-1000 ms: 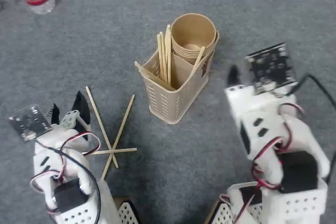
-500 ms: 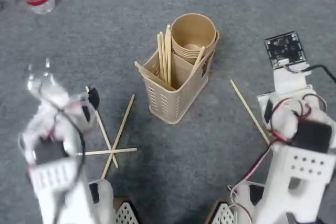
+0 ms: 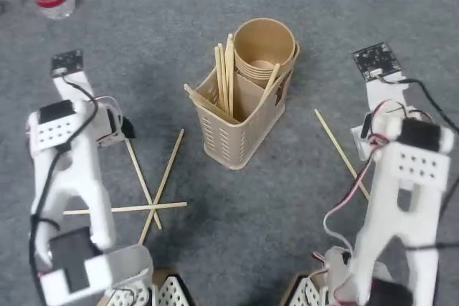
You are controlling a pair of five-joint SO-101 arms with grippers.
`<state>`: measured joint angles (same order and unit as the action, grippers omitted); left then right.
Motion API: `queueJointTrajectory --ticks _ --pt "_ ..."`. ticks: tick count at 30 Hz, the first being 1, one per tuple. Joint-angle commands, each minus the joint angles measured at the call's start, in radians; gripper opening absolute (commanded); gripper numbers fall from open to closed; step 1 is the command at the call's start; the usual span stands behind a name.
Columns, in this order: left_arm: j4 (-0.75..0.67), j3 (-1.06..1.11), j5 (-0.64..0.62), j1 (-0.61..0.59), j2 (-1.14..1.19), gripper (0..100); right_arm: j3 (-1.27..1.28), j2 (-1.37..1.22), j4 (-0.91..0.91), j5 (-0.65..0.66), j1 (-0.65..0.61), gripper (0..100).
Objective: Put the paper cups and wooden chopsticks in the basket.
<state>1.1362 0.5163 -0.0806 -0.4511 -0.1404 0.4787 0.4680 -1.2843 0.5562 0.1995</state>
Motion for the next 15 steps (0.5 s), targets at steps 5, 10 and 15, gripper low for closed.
queueJointTrajectory --ticks 5,10,15 --pt "-0.112 -0.039 0.038 0.000 0.123 23 -0.003 -0.189 0.186 0.011 0.104 19.8" --pt "-0.160 -0.073 0.020 0.025 0.222 23 -0.008 -0.289 0.262 0.012 0.159 19.8" --pt "-0.155 -0.153 -0.014 0.018 0.376 23 -0.009 -0.361 0.283 0.055 0.147 19.8"
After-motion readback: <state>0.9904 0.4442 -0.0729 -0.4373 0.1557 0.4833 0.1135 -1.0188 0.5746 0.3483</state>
